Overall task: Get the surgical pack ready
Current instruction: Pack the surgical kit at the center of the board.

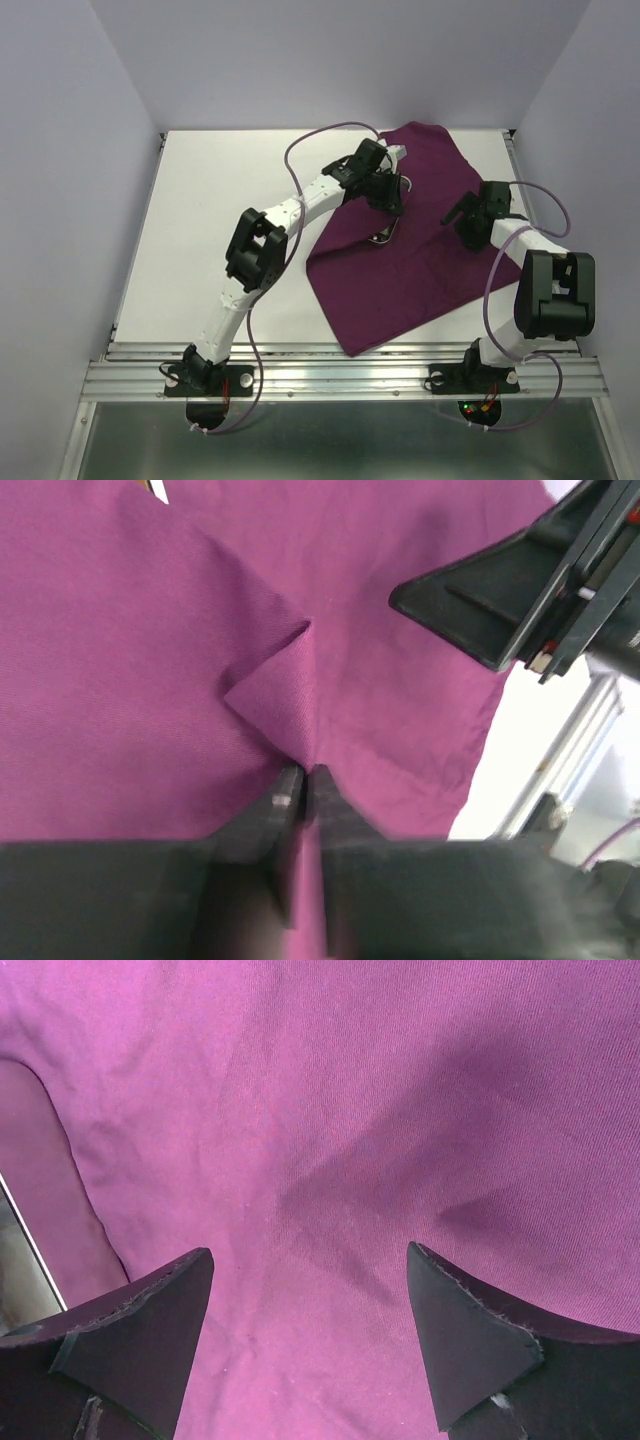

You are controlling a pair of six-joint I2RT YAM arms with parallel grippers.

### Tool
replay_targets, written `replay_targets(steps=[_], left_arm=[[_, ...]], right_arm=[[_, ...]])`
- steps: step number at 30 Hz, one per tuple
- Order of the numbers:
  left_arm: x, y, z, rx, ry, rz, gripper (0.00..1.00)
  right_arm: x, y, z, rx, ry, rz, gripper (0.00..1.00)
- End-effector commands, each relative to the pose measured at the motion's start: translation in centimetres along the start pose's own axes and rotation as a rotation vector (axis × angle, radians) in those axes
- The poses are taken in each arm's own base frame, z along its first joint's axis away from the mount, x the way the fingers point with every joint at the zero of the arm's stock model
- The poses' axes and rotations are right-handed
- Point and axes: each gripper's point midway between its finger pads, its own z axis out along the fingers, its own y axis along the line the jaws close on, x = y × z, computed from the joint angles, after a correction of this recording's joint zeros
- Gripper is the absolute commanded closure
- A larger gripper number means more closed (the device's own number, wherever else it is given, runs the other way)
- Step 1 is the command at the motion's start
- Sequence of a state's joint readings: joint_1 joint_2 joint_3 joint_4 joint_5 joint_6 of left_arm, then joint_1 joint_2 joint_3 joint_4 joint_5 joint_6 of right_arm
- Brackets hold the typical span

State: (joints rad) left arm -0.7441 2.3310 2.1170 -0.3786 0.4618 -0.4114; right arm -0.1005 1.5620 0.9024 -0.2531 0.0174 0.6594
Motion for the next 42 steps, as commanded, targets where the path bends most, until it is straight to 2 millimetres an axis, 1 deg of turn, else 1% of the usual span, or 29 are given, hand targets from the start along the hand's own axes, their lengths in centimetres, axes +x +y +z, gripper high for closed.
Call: replay_targets(steps=[1, 2, 4, 5, 7, 8, 9, 10, 12, 13, 14, 15, 16, 17, 18, 19, 20, 22, 23, 24, 25, 27, 29, 32, 35, 38, 39, 40, 42], left_arm=[[-1.7, -3.6, -1.2, 0.065, -0.039, 0.028, 0.69], [-1.9, -3.6, -1.5, 0.054, -0.042, 0.032, 0.65], [-2.2, -3.7, -2.2, 0.04, -0.049, 0.047, 0.63], [-2.9, -4.2, -3.2, 0.04, -0.072, 0.067, 0.63], [-3.7, -4.8, -4.4, 0.036, -0.098, 0.084, 0.62], [-4.6, -5.2, -5.8, 0.034, -0.129, 0.102, 0.63], [-5.0, -5.3, -6.6, 0.027, -0.143, 0.108, 0.63], [-5.8, -4.8, -8.1, 0.007, -0.172, 0.105, 0.65], [-6.6, -3.5, -9.4, -0.018, -0.202, 0.084, 0.67], [-6.3, -2.6, -10.3, -0.033, -0.204, 0.062, 0.69], [-6.3, -1.2, -10.6, -0.051, -0.206, 0.039, 0.71], [-7.2, 1.1, -11.7, -0.085, -0.238, -0.006, 0.74], [-6.4, 2.9, -12.2, -0.111, -0.227, -0.045, 0.75], [-6.8, 5.4, -13.2, -0.137, -0.241, -0.096, 0.79], [-6.7, 6.6, -13.5, -0.152, -0.245, -0.119, 0.8], [-5.5, 8.3, -13.4, -0.177, -0.221, -0.15, 0.81], [-5.3, 9.3, -13.9, -0.2, -0.226, -0.164, 0.81], [-4.6, 11.6, -14.5, -0.248, -0.225, -0.198, 0.81], [-3.5, 12.7, -14.5, -0.275, -0.21, -0.216, 0.81], [-3.3, 13.6, -14.7, -0.289, -0.213, -0.23, 0.81], [-2.0, 14.5, -14.5, -0.302, -0.19, -0.252, 0.81], [-1.3, 14.9, -14.5, -0.304, -0.188, -0.266, 0.81], [-0.3, 15.6, -14.5, -0.314, -0.174, -0.281, 0.82], [0.2, 15.8, -14.3, -0.319, -0.164, -0.288, 0.82], [0.3, 16.0, -14.3, -0.325, -0.163, -0.29, 0.82], [0.3, 16.2, -14.3, -0.33, -0.161, -0.289, 0.82], [0.2, 16.3, -14.4, -0.331, -0.162, -0.29, 0.82], [0.3, 16.3, -14.4, -0.332, -0.16, -0.291, 0.82], [0.3, 16.4, -14.4, -0.334, -0.161, -0.29, 0.82]], right_arm=[[-1.3, 1.3, -1.0, -0.051, -0.046, 0.002, 0.17], [-0.9, 1.8, -1.1, -0.076, -0.023, 0.004, 0.17], [-0.9, 2.3, -1.2, -0.101, -0.018, 0.008, 0.17], [-0.5, 2.8, -1.3, -0.132, 0.0, 0.009, 0.17], [-0.9, 4.0, -1.8, -0.199, -0.01, 0.003, 0.17], [-0.7, 5.0, -2.1, -0.26, -0.003, -0.002, 0.17], [-0.7, 5.5, -2.3, -0.288, 0.0, -0.002, 0.17], [-0.6, 6.4, -2.9, -0.335, 0.013, -0.002, 0.18], [-0.5, 7.5, -3.2, -0.385, 0.015, -0.01, 0.19], [-0.4, 7.8, -3.2, -0.402, 0.02, -0.013, 0.2], [-0.1, 8.4, -3.4, -0.429, 0.032, -0.025, 0.2], [0.3, 9.2, -3.6, -0.477, 0.057, -0.033, 0.2], [1.2, 9.5, -3.2, -0.484, 0.094, -0.036, 0.2], [1.9, 10.6, -3.4, -0.531, 0.115, -0.057, 0.2], [2.4, 11.0, -3.2, -0.537, 0.134, -0.065, 0.19], [3.2, 11.5, -3.0, -0.544, 0.152, -0.075, 0.19], [3.6, 11.5, -2.3, -0.549, 0.171, -0.074, 0.17], [4.4, 11.7, -1.8, -0.559, 0.198, -0.073, 0.15], [4.9, 11.6, -1.5, -0.568, 0.21, -0.074, 0.14], [5.4, 11.8, -1.2, -0.597, 0.233, -0.081, 0.14], [5.7, 11.9, -1.0, -0.613, 0.245, -0.092, 0.14], [6.6, 12.4, -0.7, -0.67, 0.295, -0.106, 0.14], [6.9, 12.5, -0.4, -0.681, 0.312, -0.113, 0.14], [7.3, 12.2, 0.4, -0.673, 0.319, -0.112, 0.14], [7.2, 12.2, 0.7, -0.674, 0.311, -0.111, 0.14], [7.6, 12.3, 1.0, -0.683, 0.327, -0.081, 0.16], [7.4, 12.6, 1.0, -0.702, 0.318, -0.079, 0.18], [7.5, 12.5, 1.0, -0.701, 0.319, -0.071, 0.2], [7.0, 12.7, 0.9, -0.708, 0.29, -0.054, 0.28]])
